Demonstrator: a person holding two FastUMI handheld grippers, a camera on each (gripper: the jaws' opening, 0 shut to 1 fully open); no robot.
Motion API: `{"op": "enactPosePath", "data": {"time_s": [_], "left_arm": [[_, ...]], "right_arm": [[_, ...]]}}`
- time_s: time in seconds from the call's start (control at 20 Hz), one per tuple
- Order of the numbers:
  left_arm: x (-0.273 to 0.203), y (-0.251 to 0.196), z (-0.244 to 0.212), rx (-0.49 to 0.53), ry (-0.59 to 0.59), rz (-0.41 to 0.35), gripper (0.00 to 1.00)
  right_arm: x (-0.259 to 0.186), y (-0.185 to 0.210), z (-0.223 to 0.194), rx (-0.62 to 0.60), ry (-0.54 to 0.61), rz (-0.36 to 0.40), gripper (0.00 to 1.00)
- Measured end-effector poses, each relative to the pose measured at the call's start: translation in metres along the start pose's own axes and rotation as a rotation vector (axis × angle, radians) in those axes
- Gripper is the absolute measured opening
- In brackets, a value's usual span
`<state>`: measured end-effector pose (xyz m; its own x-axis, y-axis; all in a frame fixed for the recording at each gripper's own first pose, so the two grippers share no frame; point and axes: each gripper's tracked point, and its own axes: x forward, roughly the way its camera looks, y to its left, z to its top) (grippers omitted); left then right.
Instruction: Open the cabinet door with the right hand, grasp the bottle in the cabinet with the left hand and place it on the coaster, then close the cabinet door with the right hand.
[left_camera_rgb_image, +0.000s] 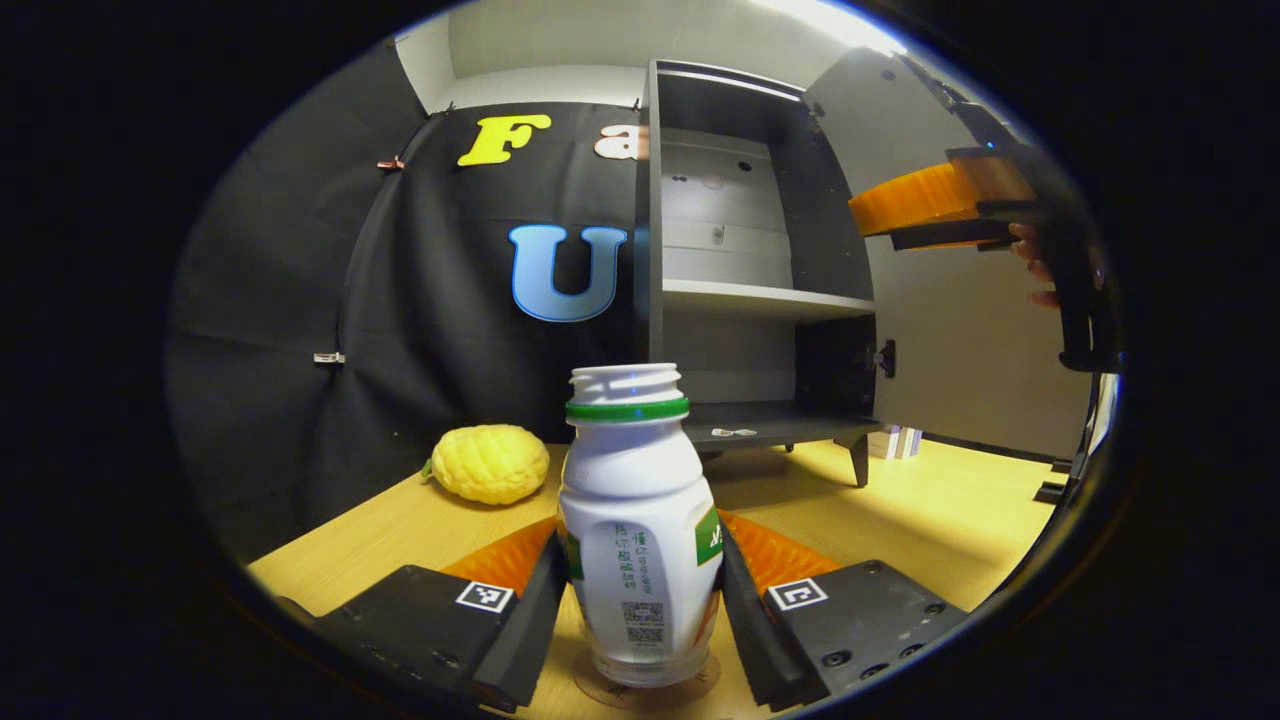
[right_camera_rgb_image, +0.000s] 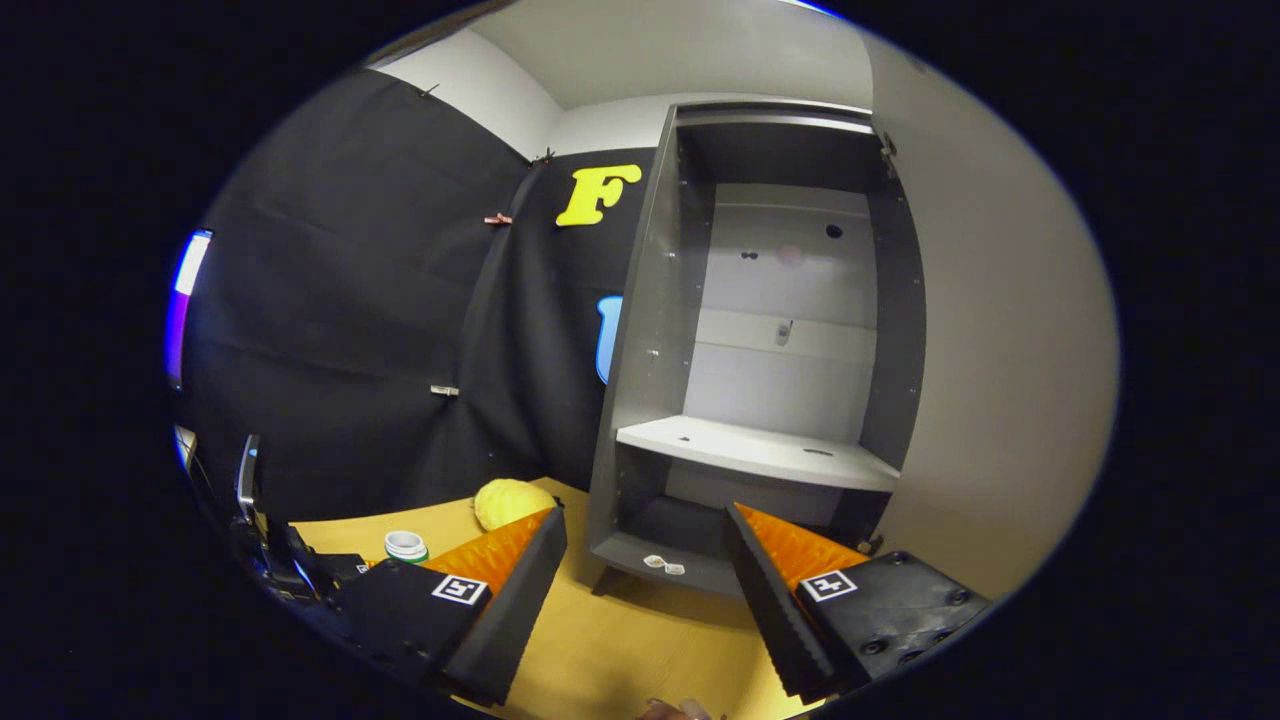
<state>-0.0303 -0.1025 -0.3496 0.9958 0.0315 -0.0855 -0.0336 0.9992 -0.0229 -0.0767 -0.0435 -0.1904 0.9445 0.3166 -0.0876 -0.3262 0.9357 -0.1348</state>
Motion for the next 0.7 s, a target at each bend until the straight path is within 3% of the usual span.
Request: {"op": "enactPosePath", "data": {"time_s": [0.7], "left_arm": [[-0.004, -0.012, -0.017, 0.106, -0.007, -0.005, 0.83]], "right_arm": [[-0.003, 0.005, -0.009, 0.000, 0.037, 0.003, 0.98]]}}
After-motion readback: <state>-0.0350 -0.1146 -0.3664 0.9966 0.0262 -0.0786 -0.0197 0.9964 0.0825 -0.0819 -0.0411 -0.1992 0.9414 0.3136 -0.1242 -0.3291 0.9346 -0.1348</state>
